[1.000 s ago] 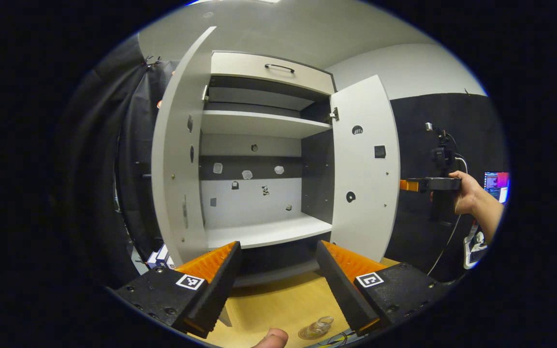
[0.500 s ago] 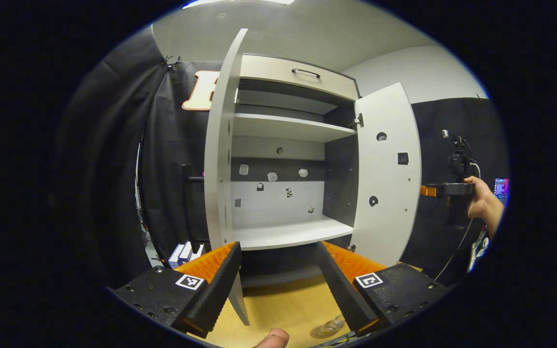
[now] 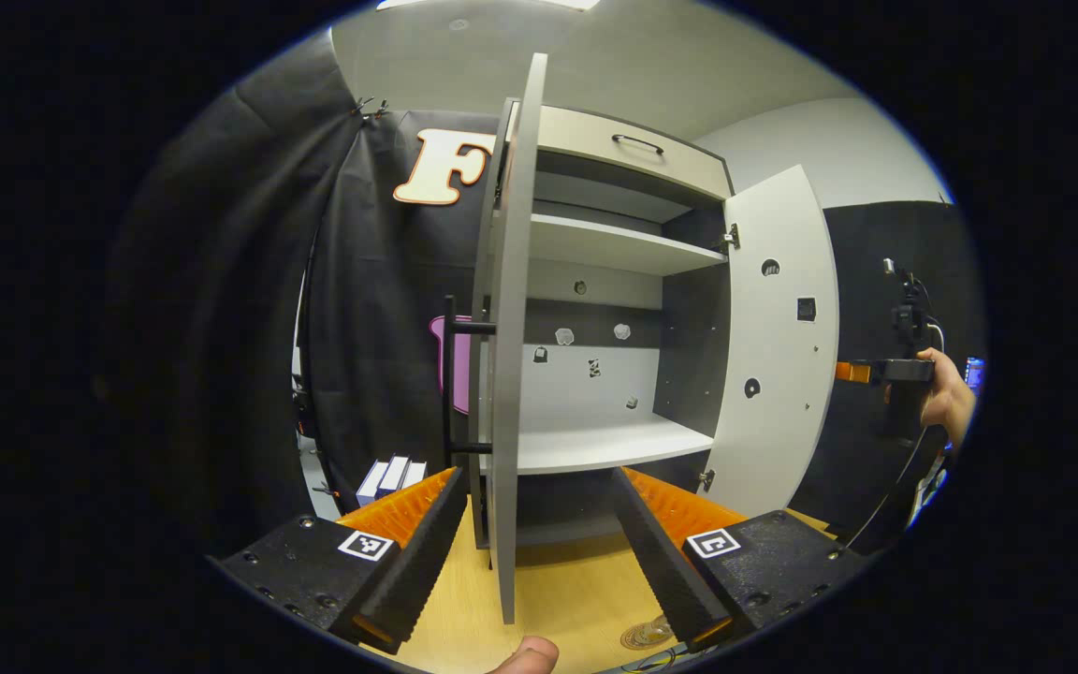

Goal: Grasp the bottle in the cabinet with the left hand and place it on the coaster, then close the right door with the right hand and the left door with the left hand.

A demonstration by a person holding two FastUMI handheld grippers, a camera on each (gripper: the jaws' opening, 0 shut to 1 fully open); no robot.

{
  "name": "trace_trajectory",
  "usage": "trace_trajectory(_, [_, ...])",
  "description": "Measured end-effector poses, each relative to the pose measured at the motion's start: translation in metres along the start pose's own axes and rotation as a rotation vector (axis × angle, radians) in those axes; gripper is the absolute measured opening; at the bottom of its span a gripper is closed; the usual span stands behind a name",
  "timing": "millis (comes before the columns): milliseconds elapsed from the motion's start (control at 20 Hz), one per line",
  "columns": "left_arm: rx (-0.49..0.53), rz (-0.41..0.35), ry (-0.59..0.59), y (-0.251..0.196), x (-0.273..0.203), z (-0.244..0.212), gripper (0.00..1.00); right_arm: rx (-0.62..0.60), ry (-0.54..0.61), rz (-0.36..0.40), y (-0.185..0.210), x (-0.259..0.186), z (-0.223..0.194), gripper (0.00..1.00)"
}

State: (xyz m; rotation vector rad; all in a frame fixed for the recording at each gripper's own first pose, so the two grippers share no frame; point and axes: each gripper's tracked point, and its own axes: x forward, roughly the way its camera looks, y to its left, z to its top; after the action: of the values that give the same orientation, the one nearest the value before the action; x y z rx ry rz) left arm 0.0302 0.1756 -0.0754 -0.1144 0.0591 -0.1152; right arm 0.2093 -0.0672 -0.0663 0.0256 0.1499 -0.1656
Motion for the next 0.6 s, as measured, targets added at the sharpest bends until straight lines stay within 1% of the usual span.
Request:
trace_trajectory(100, [0.003,0.008,-0.007,0.009,-0.004,0.003,0.98,-0.007,-0.002,0.010,0.012,-0.004,-0.001,0.84])
trace_trajectory(250, [0.010,0.006,-0.014,0.018,-0.002,0.004,0.96,0.004,0.001,0.057,0.036,-0.008,-0.003,0.84])
trace_trajectory(350, [0.011,0.007,-0.020,0.027,-0.002,0.006,0.96,0.003,-0.003,0.087,0.052,-0.012,-0.006,0.85])
trace_trajectory(450, [0.010,0.000,-0.031,0.034,0.001,0.005,0.96,-0.003,-0.012,0.101,0.061,-0.012,-0.010,0.84])
trace_trajectory(550, [0.020,0.004,-0.037,0.048,0.005,0.006,0.96,0.018,-0.011,0.108,0.066,-0.012,-0.014,0.85])
trace_trajectory(600, [0.030,0.027,-0.043,0.060,0.006,0.008,0.96,0.027,-0.013,0.107,0.068,-0.013,-0.014,0.84])
